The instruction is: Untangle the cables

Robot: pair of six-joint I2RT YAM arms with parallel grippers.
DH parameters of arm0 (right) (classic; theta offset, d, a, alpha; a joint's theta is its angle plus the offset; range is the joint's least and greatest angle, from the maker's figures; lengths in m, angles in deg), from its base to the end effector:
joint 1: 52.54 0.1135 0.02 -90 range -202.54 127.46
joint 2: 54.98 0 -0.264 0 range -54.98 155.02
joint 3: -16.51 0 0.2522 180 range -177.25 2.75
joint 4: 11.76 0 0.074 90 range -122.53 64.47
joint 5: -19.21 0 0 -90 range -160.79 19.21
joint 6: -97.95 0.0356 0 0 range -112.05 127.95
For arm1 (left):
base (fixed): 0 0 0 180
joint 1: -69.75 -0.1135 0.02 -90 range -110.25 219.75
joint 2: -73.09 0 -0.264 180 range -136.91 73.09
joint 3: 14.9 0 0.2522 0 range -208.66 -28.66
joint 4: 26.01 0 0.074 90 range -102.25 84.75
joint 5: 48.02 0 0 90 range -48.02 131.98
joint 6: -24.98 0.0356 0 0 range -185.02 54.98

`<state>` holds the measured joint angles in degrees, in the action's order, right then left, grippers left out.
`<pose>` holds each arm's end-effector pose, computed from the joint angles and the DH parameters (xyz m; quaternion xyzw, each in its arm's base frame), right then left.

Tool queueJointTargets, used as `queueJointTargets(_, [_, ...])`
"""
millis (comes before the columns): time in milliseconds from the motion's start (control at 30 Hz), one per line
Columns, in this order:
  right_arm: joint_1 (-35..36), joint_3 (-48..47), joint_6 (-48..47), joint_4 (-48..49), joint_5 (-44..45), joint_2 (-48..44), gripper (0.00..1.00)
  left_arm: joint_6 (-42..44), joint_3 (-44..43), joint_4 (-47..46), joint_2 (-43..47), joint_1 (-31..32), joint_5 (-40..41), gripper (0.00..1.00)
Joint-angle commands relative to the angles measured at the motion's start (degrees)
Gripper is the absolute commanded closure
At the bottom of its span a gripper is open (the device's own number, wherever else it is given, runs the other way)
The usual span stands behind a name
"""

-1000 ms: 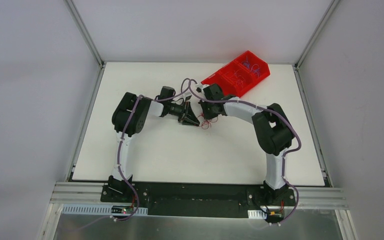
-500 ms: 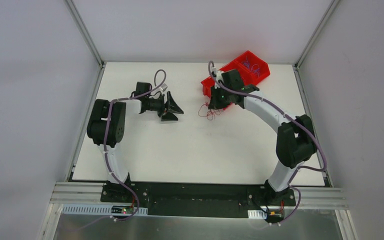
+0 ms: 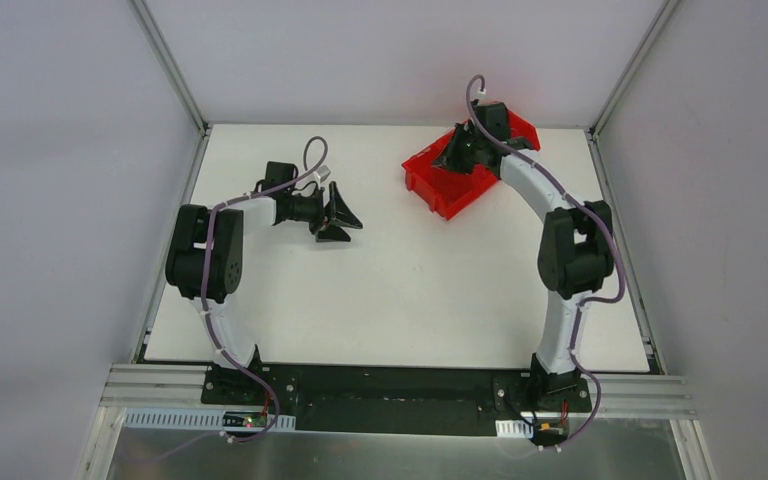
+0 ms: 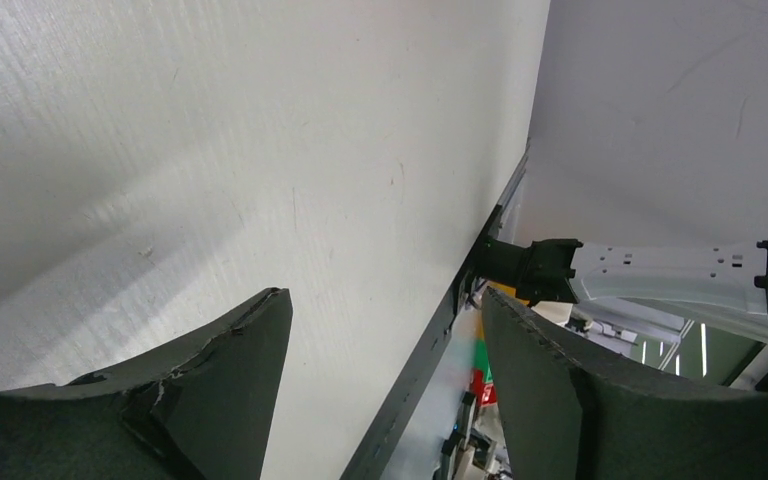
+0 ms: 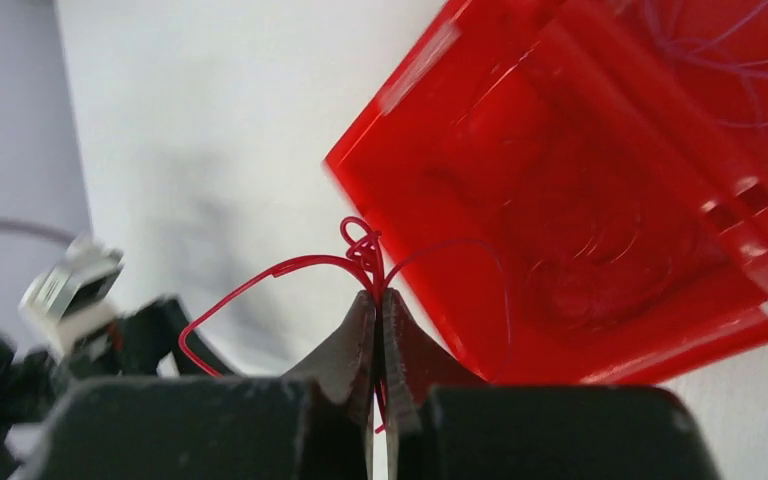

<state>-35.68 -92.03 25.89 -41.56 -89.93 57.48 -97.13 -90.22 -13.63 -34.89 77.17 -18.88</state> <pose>0.4387 0.1452 0.2805 -0.0702 0.8702 0.2790 0.3999 0.3712 -0.0797 0.1639 0.0188 0.8197 -0.5519 0.1520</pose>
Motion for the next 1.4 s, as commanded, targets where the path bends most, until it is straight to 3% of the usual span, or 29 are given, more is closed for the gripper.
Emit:
queueJointTargets(0, [0.4, -7.6, 7.6, -1.6, 14.7, 5.2, 1.0, 2.0, -1.0, 2.9, 3.7, -0.3, 0.5, 0.29])
queueJointTargets(667, [4.0, -12.7, 1.2, -1.1, 36.6, 18.9, 1.0, 3.3, -5.5, 7.4, 0.6, -1.3, 2.3, 0.29])
queueJointTargets(833, [4.7, -11.9, 1.1, -1.2, 36.3, 16.0, 0.75, 3.8, -5.1, 7.9, 1.1, -1.4, 2.5, 0.29])
queueJointTargets(900, [5.0, -11.5, 1.1, -1.4, 36.3, 14.2, 0.61, 4.0, -4.8, 7.9, 1.6, -1.4, 2.7, 0.29])
queueJointTargets(1300, [5.3, -9.6, 0.8, -1.0, 36.7, 6.6, 0.4, 4.9, -2.9, 7.9, 4.2, -1.3, 3.8, 0.3])
queueJointTargets(1367, [5.2, -10.1, 0.0, -1.2, 36.6, 6.0, 0.31, 5.0, -2.8, 7.9, 4.9, -1.4, 3.9, 0.29])
